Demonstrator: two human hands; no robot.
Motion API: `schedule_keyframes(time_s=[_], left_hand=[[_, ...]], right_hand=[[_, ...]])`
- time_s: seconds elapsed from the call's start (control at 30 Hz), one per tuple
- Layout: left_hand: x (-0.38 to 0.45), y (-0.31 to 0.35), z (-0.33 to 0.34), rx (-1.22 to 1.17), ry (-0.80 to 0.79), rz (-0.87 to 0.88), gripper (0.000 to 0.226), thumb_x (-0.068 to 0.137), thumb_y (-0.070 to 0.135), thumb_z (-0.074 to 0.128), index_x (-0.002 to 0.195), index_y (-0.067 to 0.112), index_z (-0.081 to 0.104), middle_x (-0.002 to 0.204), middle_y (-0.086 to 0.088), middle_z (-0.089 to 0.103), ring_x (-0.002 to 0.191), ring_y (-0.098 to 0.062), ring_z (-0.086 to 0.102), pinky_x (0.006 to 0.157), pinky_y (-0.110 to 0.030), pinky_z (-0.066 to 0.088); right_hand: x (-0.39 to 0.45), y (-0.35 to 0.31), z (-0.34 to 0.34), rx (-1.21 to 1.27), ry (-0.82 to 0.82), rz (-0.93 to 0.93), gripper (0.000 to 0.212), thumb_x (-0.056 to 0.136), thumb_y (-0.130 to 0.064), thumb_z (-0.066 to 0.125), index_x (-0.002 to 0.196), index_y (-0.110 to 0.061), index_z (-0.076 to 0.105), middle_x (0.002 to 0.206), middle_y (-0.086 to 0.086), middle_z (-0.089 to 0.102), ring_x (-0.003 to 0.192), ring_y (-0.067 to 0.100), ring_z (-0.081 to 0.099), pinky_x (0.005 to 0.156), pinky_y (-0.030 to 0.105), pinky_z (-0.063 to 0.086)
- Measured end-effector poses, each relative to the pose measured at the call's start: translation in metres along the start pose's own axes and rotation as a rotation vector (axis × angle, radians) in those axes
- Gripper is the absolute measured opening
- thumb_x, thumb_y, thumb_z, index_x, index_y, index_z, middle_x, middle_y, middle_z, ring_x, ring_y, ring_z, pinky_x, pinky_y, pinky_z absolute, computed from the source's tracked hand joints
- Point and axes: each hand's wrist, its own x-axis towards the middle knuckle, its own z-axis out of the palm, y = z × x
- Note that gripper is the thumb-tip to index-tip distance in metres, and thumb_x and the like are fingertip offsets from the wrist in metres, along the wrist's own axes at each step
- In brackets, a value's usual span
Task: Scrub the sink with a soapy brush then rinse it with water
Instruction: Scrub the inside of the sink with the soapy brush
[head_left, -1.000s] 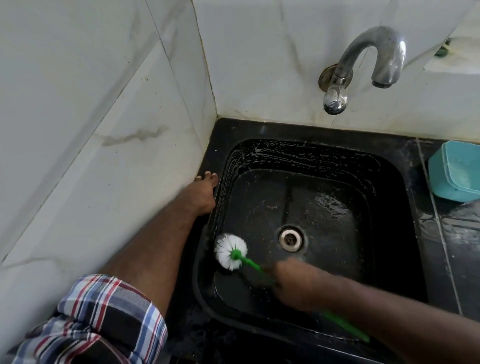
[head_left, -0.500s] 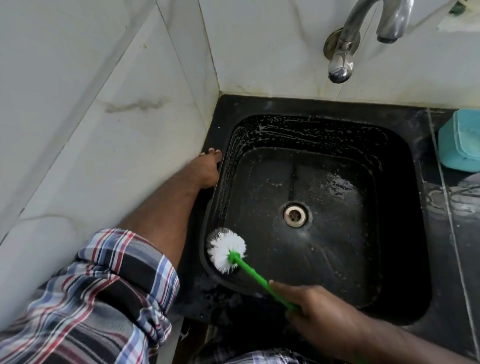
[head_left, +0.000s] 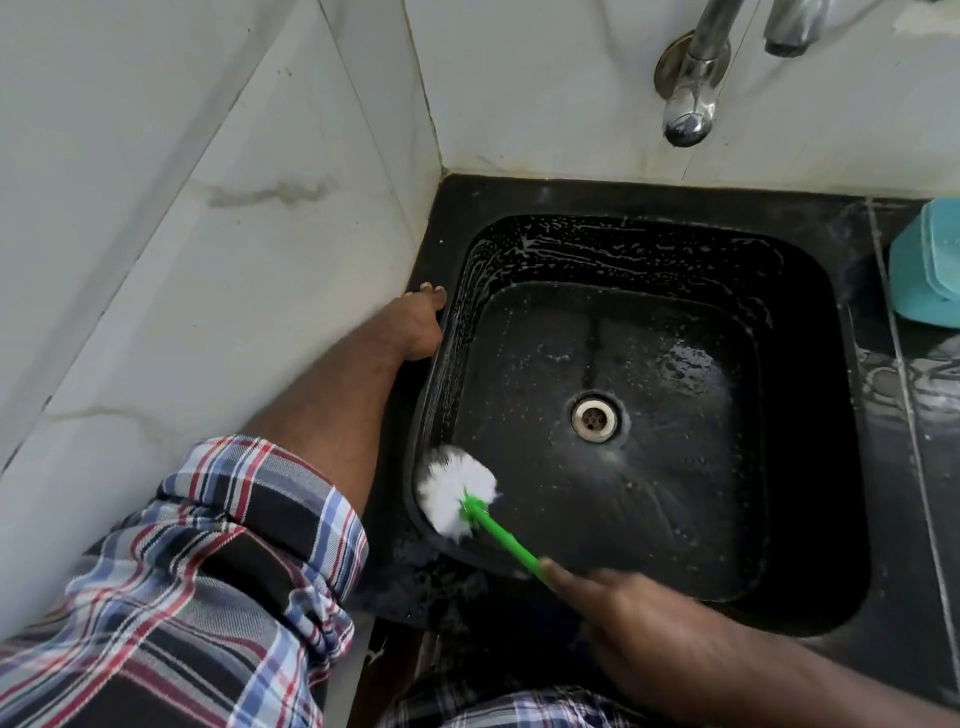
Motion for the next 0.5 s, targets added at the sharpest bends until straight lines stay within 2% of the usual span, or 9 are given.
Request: schedule_keyframes(time_s=[0.07,0.13,0.2,0.3,0.37,0.43,0.5], left_hand=[[-0.001,0.000,0.000,0.001,0.007,-0.004,0.067,0.098,0.007,0.044,0.158,0.020,0.018,0.165,-0.003,0.008,0.150,-0.026,0.019,0.120,-0.032,0.016],[-0.002,0.002,0.000,0.002,0.010,-0.002,0.066,0.098,0.007,0.043,0.158,0.019,0.018,0.165,-0.004,0.008,0.150,-0.027,0.019,0.120,-0.033,0.016],[-0.004,0.003,0.000,0.017,0.016,-0.003,0.066,0.098,0.006,0.044,0.158,0.018,0.018,0.165,-0.005,0.008,0.149,-0.028,0.021,0.120,-0.034,0.018],[-0.004,0.003,0.000,0.016,0.015,-0.002,0.067,0.097,0.006,0.043,0.158,0.019,0.018,0.165,-0.005,0.008,0.149,-0.028,0.021,0.120,-0.034,0.019],[-0.003,0.003,0.000,0.012,0.016,-0.007,0.067,0.097,0.006,0.044,0.158,0.019,0.018,0.165,-0.004,0.008,0.149,-0.028,0.020,0.120,-0.033,0.018],[-0.002,0.002,0.000,0.009,0.010,-0.014,0.067,0.098,0.007,0.044,0.158,0.020,0.017,0.165,-0.004,0.008,0.150,-0.027,0.019,0.120,-0.033,0.017],[0.000,0.001,0.001,0.002,0.005,-0.018,0.068,0.098,0.007,0.043,0.158,0.020,0.016,0.165,-0.003,0.007,0.150,-0.027,0.019,0.120,-0.033,0.017]], right_hand=[[-0.004,0.011,-0.010,-0.049,0.002,0.013,0.070,0.089,-0.019,0.036,0.155,-0.033,0.019,0.129,0.002,0.059,0.111,0.016,0.060,0.093,0.024,0.046],[0.027,0.010,-0.024,-0.008,0.116,0.027,0.063,0.088,-0.015,0.039,0.149,-0.032,0.034,0.116,0.005,0.066,0.100,0.019,0.065,0.082,0.027,0.051],[0.075,0.011,-0.036,0.061,0.197,0.137,0.052,0.087,-0.010,0.042,0.136,-0.026,0.049,0.103,0.006,0.068,0.090,0.022,0.067,0.072,0.028,0.049],[0.133,0.020,-0.044,0.100,0.266,0.320,0.046,0.087,-0.008,0.045,0.132,-0.017,0.052,0.114,0.014,0.067,0.103,0.031,0.064,0.085,0.036,0.050],[0.134,0.020,-0.036,0.058,0.196,0.287,0.045,0.087,-0.009,0.046,0.131,-0.014,0.051,0.114,0.015,0.067,0.103,0.032,0.065,0.087,0.036,0.052],[0.104,0.013,-0.025,-0.033,0.040,0.156,0.043,0.085,-0.010,0.046,0.126,-0.017,0.054,0.108,0.012,0.069,0.098,0.030,0.067,0.083,0.034,0.055],[0.062,0.018,-0.017,-0.112,-0.125,0.040,0.050,0.084,-0.012,0.044,0.132,-0.023,0.049,0.110,0.008,0.069,0.098,0.026,0.067,0.083,0.030,0.054]])
